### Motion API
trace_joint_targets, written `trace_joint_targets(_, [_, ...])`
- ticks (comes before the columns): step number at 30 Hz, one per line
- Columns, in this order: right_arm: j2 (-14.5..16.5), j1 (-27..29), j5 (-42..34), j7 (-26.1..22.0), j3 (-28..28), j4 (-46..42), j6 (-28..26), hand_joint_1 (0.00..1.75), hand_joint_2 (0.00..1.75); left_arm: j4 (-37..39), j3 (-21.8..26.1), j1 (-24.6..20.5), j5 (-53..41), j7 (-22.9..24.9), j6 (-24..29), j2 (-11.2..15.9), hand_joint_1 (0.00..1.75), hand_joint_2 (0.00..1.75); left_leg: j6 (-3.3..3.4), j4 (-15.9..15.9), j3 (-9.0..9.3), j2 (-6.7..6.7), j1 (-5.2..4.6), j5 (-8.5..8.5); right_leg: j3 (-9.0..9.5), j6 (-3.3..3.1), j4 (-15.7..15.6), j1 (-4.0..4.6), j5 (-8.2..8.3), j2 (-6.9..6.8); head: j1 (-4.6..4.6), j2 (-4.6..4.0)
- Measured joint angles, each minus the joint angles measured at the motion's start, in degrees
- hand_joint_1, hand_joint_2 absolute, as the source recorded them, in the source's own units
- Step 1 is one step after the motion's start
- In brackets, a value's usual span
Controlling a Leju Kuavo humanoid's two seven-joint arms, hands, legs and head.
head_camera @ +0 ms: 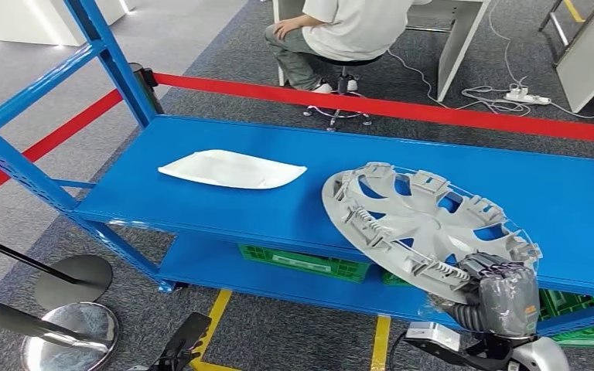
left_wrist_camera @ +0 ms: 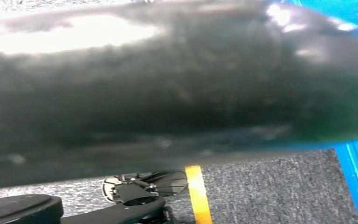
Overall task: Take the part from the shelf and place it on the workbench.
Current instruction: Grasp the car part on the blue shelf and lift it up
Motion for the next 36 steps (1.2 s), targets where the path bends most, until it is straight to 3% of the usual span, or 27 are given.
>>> trace_joint_targets(36, [0.2,1.4,0.1,0.4,-0.1,0.0,-1.9,1.75,1.75,0.0,-1.5,-0.2,0.2,-2.2,1.7,0.1,0.0,0.0,0.0,0.0,-0.02,0.0,0.0,0.0,-0.03,0.0,0.0,0.0,0.0,0.0,0.0,0.0])
